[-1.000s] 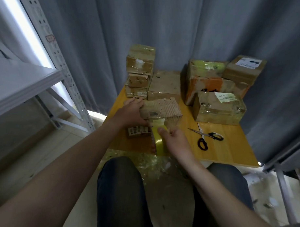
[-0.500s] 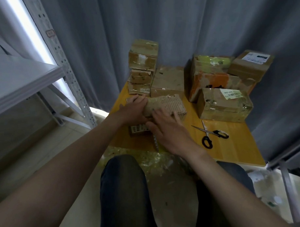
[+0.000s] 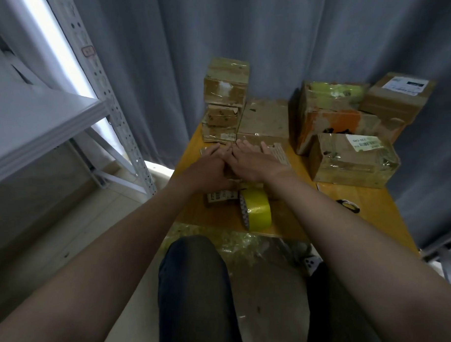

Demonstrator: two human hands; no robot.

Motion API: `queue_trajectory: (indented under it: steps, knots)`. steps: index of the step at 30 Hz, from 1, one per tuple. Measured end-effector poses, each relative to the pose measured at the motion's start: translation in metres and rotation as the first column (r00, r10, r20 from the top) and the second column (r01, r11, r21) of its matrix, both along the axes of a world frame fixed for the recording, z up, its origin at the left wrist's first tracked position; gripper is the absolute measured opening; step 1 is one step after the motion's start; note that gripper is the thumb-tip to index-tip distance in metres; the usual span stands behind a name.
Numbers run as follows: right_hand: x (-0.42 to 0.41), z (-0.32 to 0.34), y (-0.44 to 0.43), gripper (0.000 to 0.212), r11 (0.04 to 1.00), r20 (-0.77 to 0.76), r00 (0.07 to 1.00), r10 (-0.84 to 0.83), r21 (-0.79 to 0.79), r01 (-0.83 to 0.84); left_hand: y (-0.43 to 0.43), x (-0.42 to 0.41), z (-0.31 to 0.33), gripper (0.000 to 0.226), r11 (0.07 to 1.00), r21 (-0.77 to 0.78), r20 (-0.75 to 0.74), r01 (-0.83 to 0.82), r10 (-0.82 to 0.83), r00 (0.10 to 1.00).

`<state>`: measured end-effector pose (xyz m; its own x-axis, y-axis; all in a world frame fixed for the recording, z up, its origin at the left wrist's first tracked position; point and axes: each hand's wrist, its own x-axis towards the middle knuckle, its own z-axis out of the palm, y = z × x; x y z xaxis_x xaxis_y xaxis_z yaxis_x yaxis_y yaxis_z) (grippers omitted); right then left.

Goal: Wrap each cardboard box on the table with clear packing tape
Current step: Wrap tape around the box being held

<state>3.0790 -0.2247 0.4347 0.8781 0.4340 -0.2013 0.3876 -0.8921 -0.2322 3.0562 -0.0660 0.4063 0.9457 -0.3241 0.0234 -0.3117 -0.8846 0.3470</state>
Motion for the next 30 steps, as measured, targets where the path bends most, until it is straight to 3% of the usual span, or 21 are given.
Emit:
queue_trajectory:
  steps: [4, 7, 10, 12, 14, 16, 17, 18, 20, 22, 27, 28, 30]
  knots:
    - [-0.014, -0.004, -0.015, 0.075, 0.999, 0.021, 0.998, 0.051, 0.01, -0.051, 0.007, 0.007, -0.006, 0.106, 0.999, -0.012, 0.05, 0.044, -0.044, 0.998]
    - [-0.03, -0.008, -0.032, 0.074, 0.997, 0.085, 0.993, 0.082, -0.012, -0.081, 0.013, 0.012, -0.004, 0.115, 0.998, -0.014, 0.004, 0.062, -0.062, 0.998]
    - [-0.036, -0.008, -0.042, 0.074, 0.995, 0.097, 0.99, 0.102, -0.009, -0.101, 0.017, 0.011, 0.003, 0.107, 0.996, -0.071, 0.03, 0.058, -0.056, 0.998]
    - [-0.034, -0.008, -0.045, 0.072, 0.994, 0.104, 0.988, 0.111, -0.017, -0.11, 0.013, 0.002, 0.006, 0.094, 0.997, -0.061, 0.105, -0.047, 0.053, 0.993]
    - [-0.032, -0.009, -0.045, 0.068, 0.994, 0.109, 0.988, 0.113, -0.011, -0.113, 0.0, -0.021, 0.006, 0.073, 0.966, -0.036, 0.17, -0.256, 0.258, 0.951]
    - [-0.033, -0.012, -0.045, 0.066, 0.994, 0.124, 0.986, 0.109, 0.005, -0.11, -0.016, -0.052, 0.002, 0.043, 0.896, -0.172, 0.2, -0.409, 0.438, 0.877]
    - [-0.033, -0.014, -0.045, 0.066, 0.994, 0.135, 0.985, 0.106, 0.012, -0.108, -0.024, -0.066, 0.001, 0.03, 0.843, -0.303, 0.129, -0.445, 0.499, 0.857]
    - [-0.034, -0.015, -0.045, 0.066, 0.994, 0.145, 0.984, 0.104, 0.016, -0.108, -0.033, -0.079, 0.001, 0.026, 0.766, -0.429, -0.022, -0.48, 0.522, 0.853]
    - [-0.033, -0.018, -0.047, 0.068, 0.993, 0.166, 0.98, 0.11, 0.012, -0.113, -0.051, -0.094, -0.003, 0.028, 0.61, -0.557, -0.384, -0.564, 0.413, 0.826]
    - [-0.032, -0.019, -0.048, 0.071, 0.993, 0.177, 0.977, 0.118, -0.002, -0.119, -0.065, -0.1, -0.008, 0.037, 0.507, -0.592, -0.566, -0.627, 0.293, 0.771]
    - [-0.028, -0.019, -0.051, 0.074, 0.993, 0.169, 0.979, 0.115, 0.003, -0.117, -0.075, -0.098, -0.024, 0.091, 0.135, -0.701, -0.698, -0.7, 0.071, 0.713]
    - [-0.028, -0.018, -0.051, 0.074, 0.992, 0.166, 0.979, 0.118, 0.016, -0.122, -0.075, -0.099, -0.023, 0.088, 0.108, -0.702, -0.705, -0.704, 0.036, 0.708]
    - [-0.028, -0.017, -0.053, 0.076, 0.991, 0.171, 0.977, 0.125, 0.031, -0.132, -0.073, -0.103, -0.015, 0.06, 0.154, -0.698, -0.705, -0.7, 0.026, 0.709]
